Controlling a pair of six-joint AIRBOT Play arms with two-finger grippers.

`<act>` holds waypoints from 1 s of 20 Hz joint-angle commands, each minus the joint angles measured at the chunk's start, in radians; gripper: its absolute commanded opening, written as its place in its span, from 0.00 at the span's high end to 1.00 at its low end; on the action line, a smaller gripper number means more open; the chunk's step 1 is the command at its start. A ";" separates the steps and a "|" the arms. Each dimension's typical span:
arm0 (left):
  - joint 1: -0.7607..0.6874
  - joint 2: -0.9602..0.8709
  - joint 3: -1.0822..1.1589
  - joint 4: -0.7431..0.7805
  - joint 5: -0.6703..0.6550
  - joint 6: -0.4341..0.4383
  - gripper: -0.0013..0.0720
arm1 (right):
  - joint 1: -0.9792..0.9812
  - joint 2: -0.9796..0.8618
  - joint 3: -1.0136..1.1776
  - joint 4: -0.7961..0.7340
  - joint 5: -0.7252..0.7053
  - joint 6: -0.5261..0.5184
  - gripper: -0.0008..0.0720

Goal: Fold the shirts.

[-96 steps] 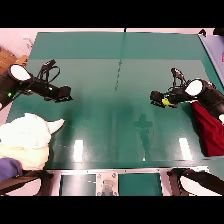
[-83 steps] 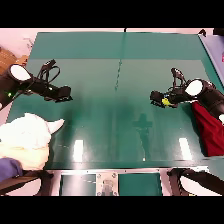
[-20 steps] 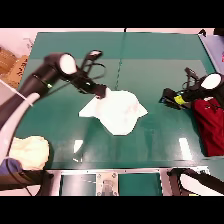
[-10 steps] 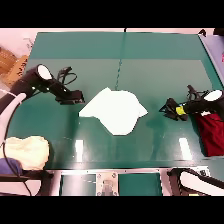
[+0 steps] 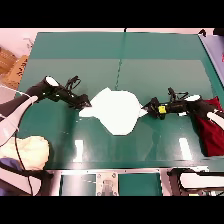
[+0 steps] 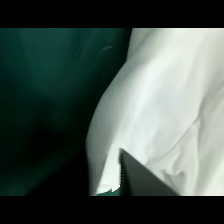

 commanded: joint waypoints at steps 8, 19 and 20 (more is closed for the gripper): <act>0.177 0.049 0.021 0.029 -0.179 0.037 0.95 | -0.198 -0.026 0.140 0.050 0.117 -0.096 0.97; 0.292 0.336 0.105 -0.075 -0.128 0.026 0.95 | -0.363 0.143 0.332 0.052 0.315 -0.113 0.97; 0.292 0.372 0.151 -0.075 -0.130 0.022 0.95 | -0.367 0.174 0.389 0.052 0.332 -0.098 0.97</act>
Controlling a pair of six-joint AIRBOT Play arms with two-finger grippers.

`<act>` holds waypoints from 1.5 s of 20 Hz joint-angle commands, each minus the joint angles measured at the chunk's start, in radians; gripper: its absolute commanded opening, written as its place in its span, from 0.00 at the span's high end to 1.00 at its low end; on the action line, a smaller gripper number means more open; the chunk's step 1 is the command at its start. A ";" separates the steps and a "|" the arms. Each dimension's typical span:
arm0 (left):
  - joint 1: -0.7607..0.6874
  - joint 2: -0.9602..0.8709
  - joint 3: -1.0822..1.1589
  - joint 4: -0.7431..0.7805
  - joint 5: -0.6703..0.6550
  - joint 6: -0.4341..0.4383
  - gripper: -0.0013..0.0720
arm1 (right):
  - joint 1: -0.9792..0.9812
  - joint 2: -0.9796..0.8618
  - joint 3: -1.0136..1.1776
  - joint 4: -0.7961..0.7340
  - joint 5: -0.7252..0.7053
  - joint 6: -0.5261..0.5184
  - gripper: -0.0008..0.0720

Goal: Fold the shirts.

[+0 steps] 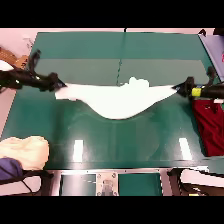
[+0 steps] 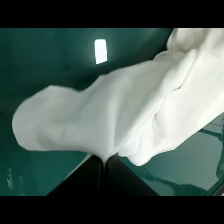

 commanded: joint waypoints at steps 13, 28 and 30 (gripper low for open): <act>0.006 0.335 0.661 0.005 0.066 -0.055 0.95 | -0.019 0.470 0.541 -0.074 0.009 0.065 0.97; -0.173 -0.329 0.658 0.147 -0.140 -0.129 0.95 | 0.192 0.222 -0.306 -0.117 -0.406 0.034 0.97; -0.222 -0.427 0.658 0.187 -0.087 -0.130 0.95 | 0.192 0.125 -0.293 -0.117 -0.431 0.029 0.97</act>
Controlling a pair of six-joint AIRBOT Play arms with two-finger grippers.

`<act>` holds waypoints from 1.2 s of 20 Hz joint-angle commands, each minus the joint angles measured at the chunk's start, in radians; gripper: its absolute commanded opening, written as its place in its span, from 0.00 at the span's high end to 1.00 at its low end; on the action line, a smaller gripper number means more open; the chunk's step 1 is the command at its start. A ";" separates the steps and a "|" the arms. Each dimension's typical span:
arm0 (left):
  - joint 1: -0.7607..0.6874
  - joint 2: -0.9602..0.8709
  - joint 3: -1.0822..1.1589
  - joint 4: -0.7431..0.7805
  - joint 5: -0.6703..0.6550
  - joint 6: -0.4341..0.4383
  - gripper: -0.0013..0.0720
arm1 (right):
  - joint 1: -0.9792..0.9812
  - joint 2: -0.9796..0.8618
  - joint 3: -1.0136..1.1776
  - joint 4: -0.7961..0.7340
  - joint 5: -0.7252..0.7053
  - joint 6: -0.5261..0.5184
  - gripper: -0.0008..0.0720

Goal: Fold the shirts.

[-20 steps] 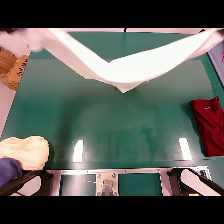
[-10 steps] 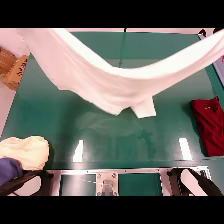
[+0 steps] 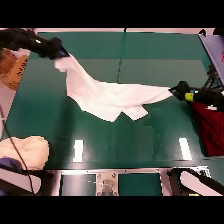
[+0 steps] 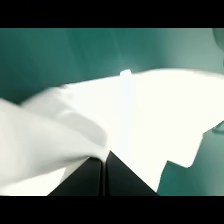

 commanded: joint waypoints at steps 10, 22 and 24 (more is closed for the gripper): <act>-0.045 -0.234 0.005 0.033 0.121 -0.055 0.50 | -0.001 -0.228 0.080 -0.004 -0.094 -0.054 0.78; 0.041 -0.050 -0.096 0.153 -0.397 -0.278 0.03 | -0.103 -0.229 0.111 -0.117 0.033 -0.050 0.59; 0.003 0.071 -0.282 0.201 -0.329 -0.261 0.03 | -0.116 -0.229 0.111 -0.116 0.036 -0.030 0.59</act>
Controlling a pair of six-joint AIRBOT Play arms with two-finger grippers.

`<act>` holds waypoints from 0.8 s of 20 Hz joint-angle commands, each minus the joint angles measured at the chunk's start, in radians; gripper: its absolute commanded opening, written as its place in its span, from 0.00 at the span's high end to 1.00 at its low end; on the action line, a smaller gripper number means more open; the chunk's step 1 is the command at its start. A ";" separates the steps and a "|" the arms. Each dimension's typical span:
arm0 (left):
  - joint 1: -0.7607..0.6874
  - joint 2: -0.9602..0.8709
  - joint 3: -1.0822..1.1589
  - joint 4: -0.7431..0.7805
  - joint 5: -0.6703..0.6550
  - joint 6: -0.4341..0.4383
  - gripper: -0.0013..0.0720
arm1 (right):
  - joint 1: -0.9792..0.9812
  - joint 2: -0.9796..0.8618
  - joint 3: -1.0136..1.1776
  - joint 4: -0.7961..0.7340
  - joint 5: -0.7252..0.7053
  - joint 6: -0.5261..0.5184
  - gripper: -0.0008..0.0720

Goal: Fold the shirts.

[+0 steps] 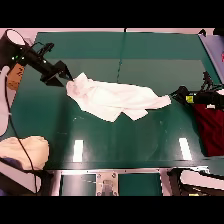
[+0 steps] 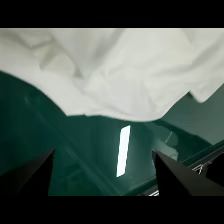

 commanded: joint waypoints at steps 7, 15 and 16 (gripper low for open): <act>-0.266 0.346 -0.858 -0.158 0.615 -0.003 0.03 | -0.027 -0.031 0.002 -0.012 0.013 0.024 0.60; -0.521 0.217 -0.947 -0.305 1.012 0.001 0.03 | -0.026 -0.076 0.002 -0.004 0.029 0.024 0.64; -0.520 0.214 -0.947 -0.306 1.044 -0.004 0.03 | -0.026 -0.078 0.002 -0.004 0.030 0.024 0.64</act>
